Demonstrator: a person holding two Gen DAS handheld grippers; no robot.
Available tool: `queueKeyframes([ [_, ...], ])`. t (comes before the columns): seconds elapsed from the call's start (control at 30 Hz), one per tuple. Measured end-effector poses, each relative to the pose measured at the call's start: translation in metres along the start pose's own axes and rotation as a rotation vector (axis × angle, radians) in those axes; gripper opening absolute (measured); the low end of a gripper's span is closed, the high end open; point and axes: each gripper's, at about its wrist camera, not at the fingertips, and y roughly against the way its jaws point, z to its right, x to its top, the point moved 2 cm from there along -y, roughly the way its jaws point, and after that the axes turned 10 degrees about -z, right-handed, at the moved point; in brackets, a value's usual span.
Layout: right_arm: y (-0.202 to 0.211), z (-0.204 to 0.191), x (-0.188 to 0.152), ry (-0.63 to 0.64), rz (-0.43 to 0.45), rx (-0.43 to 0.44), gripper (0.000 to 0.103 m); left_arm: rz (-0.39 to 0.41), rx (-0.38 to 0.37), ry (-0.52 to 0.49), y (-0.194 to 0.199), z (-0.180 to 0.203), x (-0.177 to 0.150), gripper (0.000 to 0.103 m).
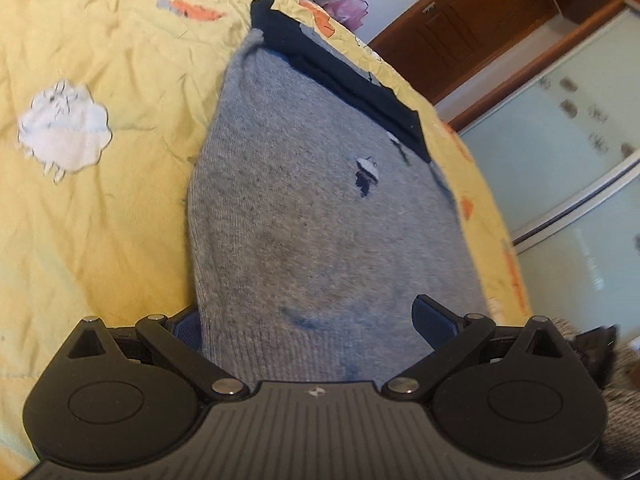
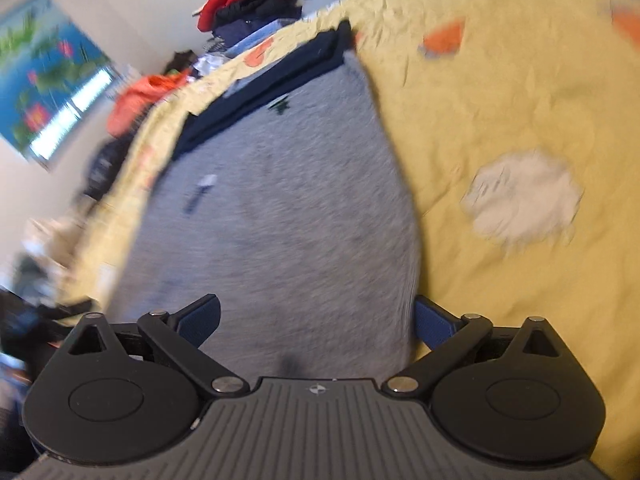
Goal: Fold small clothes
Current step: 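Close both grippers on the ribbed hem of the grey sweater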
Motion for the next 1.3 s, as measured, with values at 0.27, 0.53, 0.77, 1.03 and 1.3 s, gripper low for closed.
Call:
queueKeyframes([
  [0.27, 0.001, 0.023, 0.0, -0.206, 0.0, 0.22, 0.094, -0.023, -0.094, 0.109, 0.004, -0.015, 0.005, 0.102],
  [0.53, -0.005, 0.026, -0.001, -0.206, -0.041, 0.238, 0.07, -0.09, -0.014, 0.03, 0.0, -0.006, -0.008, 0.056],
  [0.77, -0.005, 0.031, -0.007, -0.195, -0.047, 0.226, 0.053, -0.088, -0.027, 0.038, 0.004, -0.012, -0.014, 0.049],
  [1.03, -0.009, 0.037, -0.011, -0.237, -0.049, 0.275, 0.051, -0.093, -0.034, 0.033, -0.004, -0.008, -0.008, 0.047],
  [1.3, -0.01, 0.047, -0.016, -0.26, -0.066, 0.232, 0.017, -0.104, 0.03, 0.038, -0.001, -0.019, -0.013, 0.009],
])
